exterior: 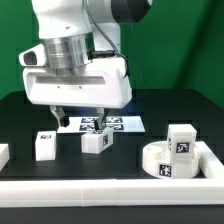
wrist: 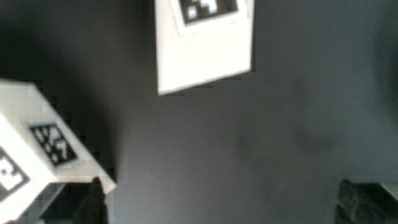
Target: Assemble stool
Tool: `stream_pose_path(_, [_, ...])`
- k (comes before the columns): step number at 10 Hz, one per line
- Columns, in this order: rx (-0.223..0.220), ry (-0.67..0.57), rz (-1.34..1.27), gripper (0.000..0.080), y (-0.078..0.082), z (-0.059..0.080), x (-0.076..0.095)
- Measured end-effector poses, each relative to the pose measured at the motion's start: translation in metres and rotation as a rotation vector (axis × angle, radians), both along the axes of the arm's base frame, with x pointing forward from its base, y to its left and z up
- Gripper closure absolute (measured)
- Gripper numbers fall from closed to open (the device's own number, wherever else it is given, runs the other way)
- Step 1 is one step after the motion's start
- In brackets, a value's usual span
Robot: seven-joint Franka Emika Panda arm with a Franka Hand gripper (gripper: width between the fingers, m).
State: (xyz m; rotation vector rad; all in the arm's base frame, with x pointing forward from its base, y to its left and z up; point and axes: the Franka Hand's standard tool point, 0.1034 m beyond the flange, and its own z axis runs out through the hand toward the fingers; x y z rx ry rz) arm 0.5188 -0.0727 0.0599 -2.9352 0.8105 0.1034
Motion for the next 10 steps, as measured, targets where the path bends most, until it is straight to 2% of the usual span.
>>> stream_pose_path(2, [-0.001,-0.003,-0.037,0.0151,0.001,0.002,0.004])
stream_pose_path(5, [0.006,0.007,0.010,0.0151,0.005,-0.002,-0.001])
stream_pose_path(7, [0.053,0.082,0.068,0.0151,0.009,-0.001,-0.009])
stream_pose_path(10, [0.152,0.261,0.077,0.0151,0.009,-0.004,-0.014])
